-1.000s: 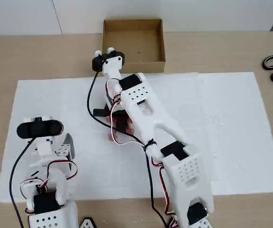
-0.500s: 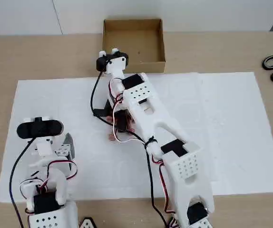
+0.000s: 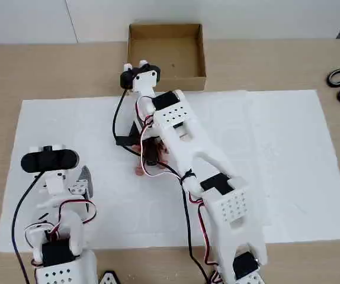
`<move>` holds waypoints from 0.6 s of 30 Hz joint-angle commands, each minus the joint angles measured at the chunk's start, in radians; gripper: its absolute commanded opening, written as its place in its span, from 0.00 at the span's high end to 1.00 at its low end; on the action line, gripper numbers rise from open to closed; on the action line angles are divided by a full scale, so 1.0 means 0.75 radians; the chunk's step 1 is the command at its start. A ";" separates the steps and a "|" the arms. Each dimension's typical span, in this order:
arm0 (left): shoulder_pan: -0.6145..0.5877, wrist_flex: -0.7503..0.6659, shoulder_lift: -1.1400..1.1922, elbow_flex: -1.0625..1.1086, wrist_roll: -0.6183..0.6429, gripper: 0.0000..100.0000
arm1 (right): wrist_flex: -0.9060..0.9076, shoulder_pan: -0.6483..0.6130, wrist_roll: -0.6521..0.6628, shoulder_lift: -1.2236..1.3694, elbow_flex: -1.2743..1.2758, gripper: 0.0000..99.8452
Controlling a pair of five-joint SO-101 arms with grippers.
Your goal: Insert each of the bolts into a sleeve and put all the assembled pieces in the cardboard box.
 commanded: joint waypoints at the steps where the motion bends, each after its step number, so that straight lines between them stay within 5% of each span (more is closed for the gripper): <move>1: 0.002 -0.018 -0.018 -0.007 -0.008 0.83 | 0.077 0.032 0.018 -0.136 -0.080 0.97; 18: 0.002 -0.018 -0.018 -0.013 -0.008 0.83 | 0.588 0.277 0.068 -0.441 -0.174 0.99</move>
